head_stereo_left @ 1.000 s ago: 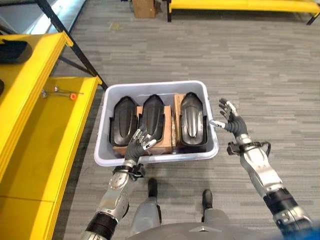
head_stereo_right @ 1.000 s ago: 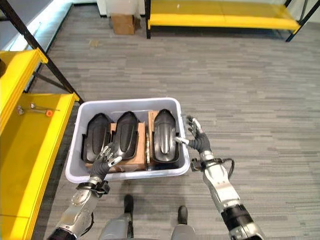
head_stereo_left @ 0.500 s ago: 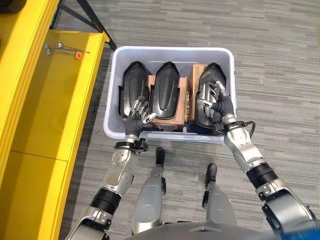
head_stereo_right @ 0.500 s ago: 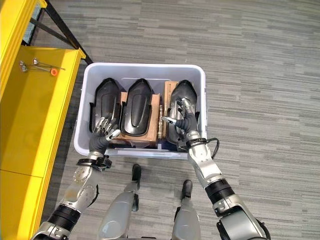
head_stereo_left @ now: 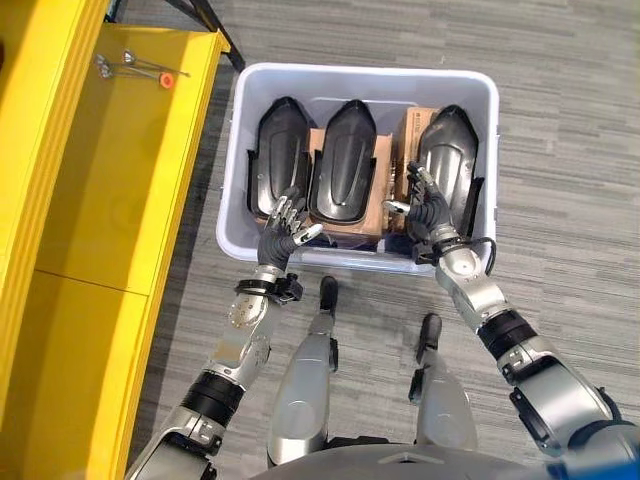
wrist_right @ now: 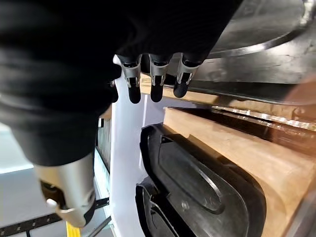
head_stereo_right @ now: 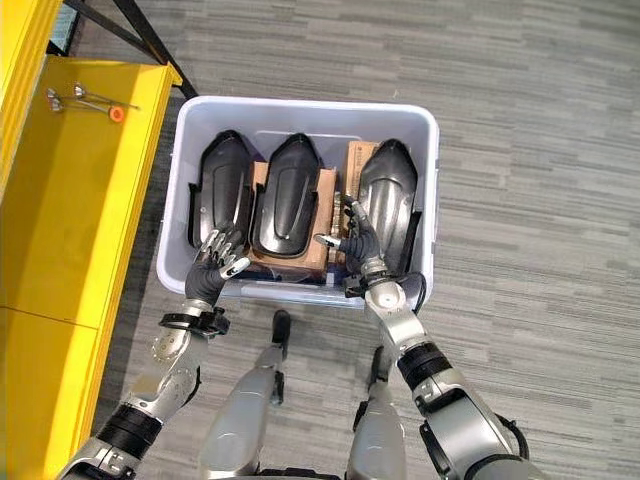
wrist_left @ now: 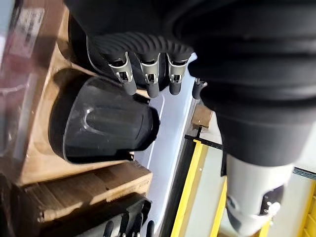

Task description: Move parts from the plastic box to the shelf.

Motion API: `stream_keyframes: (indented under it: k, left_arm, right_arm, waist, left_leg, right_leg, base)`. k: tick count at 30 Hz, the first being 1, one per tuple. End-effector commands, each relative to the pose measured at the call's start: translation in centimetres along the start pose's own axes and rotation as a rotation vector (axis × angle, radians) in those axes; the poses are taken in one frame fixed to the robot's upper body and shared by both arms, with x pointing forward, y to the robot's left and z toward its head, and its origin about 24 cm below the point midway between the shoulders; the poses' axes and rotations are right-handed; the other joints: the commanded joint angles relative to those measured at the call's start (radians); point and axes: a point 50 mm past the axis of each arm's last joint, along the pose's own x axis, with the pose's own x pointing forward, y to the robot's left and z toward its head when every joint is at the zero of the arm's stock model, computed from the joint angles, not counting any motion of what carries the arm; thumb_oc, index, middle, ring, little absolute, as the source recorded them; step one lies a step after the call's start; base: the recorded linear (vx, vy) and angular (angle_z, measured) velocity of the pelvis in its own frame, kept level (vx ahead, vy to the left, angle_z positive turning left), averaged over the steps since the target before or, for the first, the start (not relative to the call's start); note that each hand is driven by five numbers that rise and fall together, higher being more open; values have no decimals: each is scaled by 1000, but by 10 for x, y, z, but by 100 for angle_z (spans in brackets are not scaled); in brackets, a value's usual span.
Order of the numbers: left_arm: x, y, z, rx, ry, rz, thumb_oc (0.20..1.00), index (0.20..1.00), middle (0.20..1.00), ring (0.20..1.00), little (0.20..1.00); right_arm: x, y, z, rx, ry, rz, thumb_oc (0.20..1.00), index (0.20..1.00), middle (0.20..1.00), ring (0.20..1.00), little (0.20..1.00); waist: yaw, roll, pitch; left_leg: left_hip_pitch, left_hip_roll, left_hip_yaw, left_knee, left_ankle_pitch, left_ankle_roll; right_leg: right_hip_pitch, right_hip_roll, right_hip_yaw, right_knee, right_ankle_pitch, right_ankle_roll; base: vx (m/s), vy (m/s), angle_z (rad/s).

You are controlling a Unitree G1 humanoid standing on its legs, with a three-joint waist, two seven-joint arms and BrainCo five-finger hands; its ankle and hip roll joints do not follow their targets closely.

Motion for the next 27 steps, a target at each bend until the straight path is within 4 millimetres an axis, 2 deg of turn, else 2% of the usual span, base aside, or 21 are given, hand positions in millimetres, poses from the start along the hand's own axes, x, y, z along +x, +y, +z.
stream_keyframes:
  k: [1, 4, 10, 15, 18, 20, 22, 27]
  left_arm:
    - [0, -6, 28, -11, -135, -60, 1000, 1000, 1000, 1000, 1000]
    - [-1, -7, 29, -18, -134, -72, 1000, 1000, 1000, 1000, 1000]
    - [0, -5, 25, -11, -118, -55, 1000, 1000, 1000, 1000, 1000]
    - [0, -5, 28, -8, -130, -49, 1000, 1000, 1000, 1000, 1000]
    - [-1, -4, 30, -13, -137, -51, 1000, 1000, 1000, 1000, 1000]
    - [-1, -4, 29, -11, -134, -52, 1000, 1000, 1000, 1000, 1000]
    - [-1, -1, 29, -6, -132, -32, 1000, 1000, 1000, 1000, 1000]
    - [0, 2, 31, -4, -148, 4, 1000, 1000, 1000, 1000, 1000]
  right_arm:
    - [15, 1, 34, 46, -124, -15, 1000, 1000, 1000, 1000, 1000]
    - [21, 0, 44, 29, -149, -29, 1000, 1000, 1000, 1000, 1000]
    - [17, 7, 47, 36, -176, 5, 1000, 1000, 1000, 1000, 1000]
    - [16, 18, 44, 22, -157, 61, 1000, 1000, 1000, 1000, 1000]
    - [15, 39, 49, 15, -173, 160, 1000, 1000, 1000, 1000, 1000]
    - [14, 43, 50, 19, -177, 181, 1000, 1000, 1000, 1000, 1000]
    - [4, 62, 63, 46, -244, 288, 1000, 1000, 1000, 1000, 1000]
    - [-8, 62, 82, 116, -354, 303, 1000, 1000, 1000, 1000, 1000]
  waist:
    - [26, -28, -25]
    - [36, -15, -14]
    - [29, -13, -3]
    - [31, -3, 8]
    - [37, -1, 14]
    - [37, -2, 14]
    - [32, -8, 13]
    - [19, -17, 13]
  left_leg:
    - [-70, 31, 17, 157, -112, -19]
    - [-80, 27, 19, 155, -107, -18]
    - [-90, 23, 22, 157, -105, -17]
    - [-105, 20, 19, 165, -104, -16]
    - [-110, 19, 17, 164, -101, -17]
    - [-110, 19, 16, 163, -101, -17]
    - [-110, 20, 15, 162, -100, -18]
    - [-111, 22, 17, 162, -101, -18]
  right_leg:
    - [-69, -65, 28, 85, 51, -9]
    - [-81, -69, 31, 91, 51, -10]
    - [-94, -70, 33, 98, 48, -13]
    - [-104, -73, 28, 104, 47, -12]
    - [-110, -73, 30, 107, 47, -13]
    - [-110, -73, 29, 107, 45, -13]
    - [-111, -71, 30, 109, 41, -16]
    - [-111, -71, 28, 110, 39, -16]
  base:
    - [-21, 17, -3]
    - [-11, 23, 4]
    - [-6, 5, 2]
    - [0, 0, 0]
    - [0, 0, 0]
    - [0, 0, 0]
    - [0, 0, 0]
    - [6, -7, 4]
